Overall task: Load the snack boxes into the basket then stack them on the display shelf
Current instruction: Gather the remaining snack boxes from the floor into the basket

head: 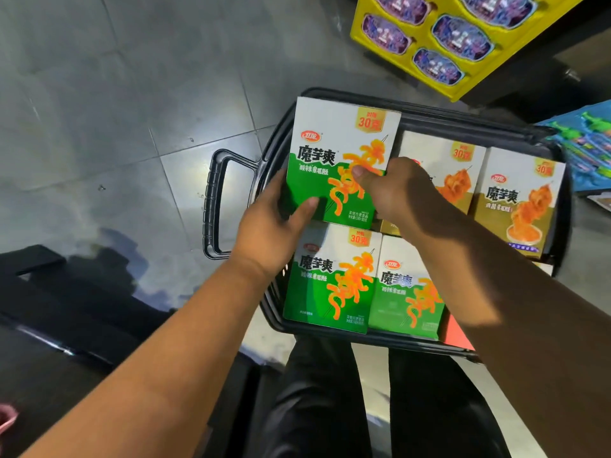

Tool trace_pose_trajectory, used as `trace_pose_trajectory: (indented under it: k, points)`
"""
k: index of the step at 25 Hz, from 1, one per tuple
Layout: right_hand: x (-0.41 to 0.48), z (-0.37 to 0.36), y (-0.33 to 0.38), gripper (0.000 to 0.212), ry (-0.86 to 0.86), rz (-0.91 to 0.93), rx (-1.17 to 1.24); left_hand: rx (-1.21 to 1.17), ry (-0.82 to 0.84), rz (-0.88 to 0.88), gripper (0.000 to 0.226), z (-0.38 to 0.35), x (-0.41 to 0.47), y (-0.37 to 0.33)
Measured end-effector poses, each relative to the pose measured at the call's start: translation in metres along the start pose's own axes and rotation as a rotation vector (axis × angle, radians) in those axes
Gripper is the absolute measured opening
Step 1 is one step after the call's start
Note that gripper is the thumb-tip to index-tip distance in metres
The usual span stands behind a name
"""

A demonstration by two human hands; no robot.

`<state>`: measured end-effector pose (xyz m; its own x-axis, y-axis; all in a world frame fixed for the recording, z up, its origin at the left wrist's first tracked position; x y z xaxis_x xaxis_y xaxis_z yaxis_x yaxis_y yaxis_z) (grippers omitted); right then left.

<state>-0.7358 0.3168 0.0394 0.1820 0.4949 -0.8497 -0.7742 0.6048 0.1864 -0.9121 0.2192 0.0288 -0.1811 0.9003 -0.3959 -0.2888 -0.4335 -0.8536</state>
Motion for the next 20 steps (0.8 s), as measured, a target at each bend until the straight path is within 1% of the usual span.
trace_pose_trajectory:
  k: [1, 3, 5, 7, 9, 11, 14, 15, 16, 17, 18, 19, 20]
  points:
    - [0.001, 0.002, 0.001, 0.047, -0.02, 0.018, -0.051, 0.093, 0.037, -0.018, 0.055, -0.003, 0.007, -0.001]
    - [0.001, 0.009, 0.002, 0.048, -0.096, 0.04, -0.221, 0.278, 0.049, -0.016, 0.048, -0.003, 0.014, 0.001]
    - [0.001, 0.021, 0.005, 0.05, -0.198, 0.079, -0.364, 0.349, 0.051, -0.014, 0.048, -0.007, 0.013, 0.004]
    - [0.002, 0.03, 0.007, 0.05, -0.247, 0.121, -0.39, 0.312, 0.055, 0.001, 0.049, -0.013, 0.013, 0.005]
    - [0.006, 0.029, 0.004, 0.046, -0.245, 0.139, -0.369, 0.142, 0.079, 0.055, 0.055, -0.019, 0.01, 0.017]
    - [0.006, 0.026, -0.003, 0.051, -0.246, 0.124, -0.333, 0.037, 0.126, 0.105, 0.066, -0.022, 0.002, 0.031]
    - [-0.007, 0.013, -0.029, 0.049, -0.187, 0.101, -0.259, 0.104, 0.193, 0.219, 0.086, -0.024, -0.029, 0.049]
    - [-0.013, 0.004, -0.042, 0.047, -0.145, 0.09, -0.246, 0.137, 0.225, 0.242, 0.087, -0.027, -0.04, 0.05]
    - [-0.02, -0.007, -0.056, 0.043, -0.11, 0.079, -0.244, 0.178, 0.258, 0.247, 0.08, -0.03, -0.049, 0.048]
    - [-0.027, -0.017, -0.069, 0.039, -0.089, 0.072, -0.247, 0.21, 0.277, 0.238, 0.067, -0.034, -0.056, 0.047]
    - [-0.033, -0.027, -0.079, 0.034, -0.081, 0.071, -0.25, 0.226, 0.271, 0.224, 0.053, -0.035, -0.059, 0.042]
    - [-0.038, -0.034, -0.085, 0.029, -0.08, 0.074, -0.254, 0.229, 0.252, 0.202, 0.043, -0.036, -0.06, 0.038]
    - [-0.041, -0.04, -0.088, 0.027, -0.083, 0.079, -0.255, 0.226, 0.233, 0.192, 0.039, -0.035, -0.06, 0.037]
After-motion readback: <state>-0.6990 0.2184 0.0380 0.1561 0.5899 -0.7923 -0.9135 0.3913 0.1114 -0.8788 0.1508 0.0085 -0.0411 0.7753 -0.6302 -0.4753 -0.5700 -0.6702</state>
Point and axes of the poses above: each hand's wrist, its own x-axis towards the middle knuckle, its own z-axis out of the back of the hand, y = z × x, the point moved 10 cm from there along x, towards the middle knuckle, and after that the axes turned 15 degrees about -z, right-handed, at the moved point
